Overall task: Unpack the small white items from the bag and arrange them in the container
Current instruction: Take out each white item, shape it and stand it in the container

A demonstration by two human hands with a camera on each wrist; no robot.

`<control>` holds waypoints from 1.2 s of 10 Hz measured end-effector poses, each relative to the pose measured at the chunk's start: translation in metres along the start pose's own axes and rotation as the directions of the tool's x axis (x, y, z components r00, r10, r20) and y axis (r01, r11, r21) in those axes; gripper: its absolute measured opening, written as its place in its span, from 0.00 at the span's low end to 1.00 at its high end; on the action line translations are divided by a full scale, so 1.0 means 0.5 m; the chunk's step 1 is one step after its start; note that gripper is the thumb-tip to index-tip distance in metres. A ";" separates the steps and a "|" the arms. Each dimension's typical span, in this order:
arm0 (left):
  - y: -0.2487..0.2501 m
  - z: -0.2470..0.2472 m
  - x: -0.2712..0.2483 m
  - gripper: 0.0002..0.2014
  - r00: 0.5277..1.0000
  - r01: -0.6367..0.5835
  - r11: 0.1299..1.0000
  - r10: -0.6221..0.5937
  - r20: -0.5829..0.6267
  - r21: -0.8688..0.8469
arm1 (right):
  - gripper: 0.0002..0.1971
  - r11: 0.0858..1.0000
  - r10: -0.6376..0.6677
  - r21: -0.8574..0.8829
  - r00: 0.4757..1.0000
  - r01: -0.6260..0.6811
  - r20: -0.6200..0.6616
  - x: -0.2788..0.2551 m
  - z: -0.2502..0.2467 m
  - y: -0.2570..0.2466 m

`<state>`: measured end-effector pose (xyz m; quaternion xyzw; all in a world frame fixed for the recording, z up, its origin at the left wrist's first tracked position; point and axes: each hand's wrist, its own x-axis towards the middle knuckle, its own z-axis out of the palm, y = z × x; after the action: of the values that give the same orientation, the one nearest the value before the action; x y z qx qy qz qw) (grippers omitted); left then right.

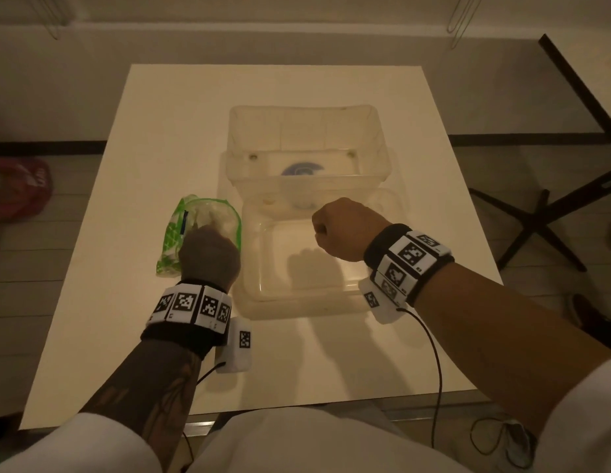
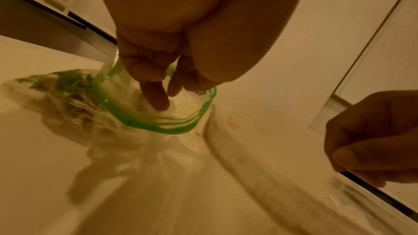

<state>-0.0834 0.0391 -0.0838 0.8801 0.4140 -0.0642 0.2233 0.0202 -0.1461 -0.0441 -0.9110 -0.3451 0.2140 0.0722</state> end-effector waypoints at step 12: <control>-0.019 0.028 0.067 0.15 0.987 -0.151 0.973 0.158 -0.028 0.174 | 0.10 0.999 -0.030 0.027 0.999 0.029 0.038 -0.004 -0.009 -0.016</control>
<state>-0.0676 0.0617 -0.1097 0.9267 0.3419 -0.0638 0.1425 0.0160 -0.1414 -0.0373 -0.9006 -0.3568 0.2349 0.0808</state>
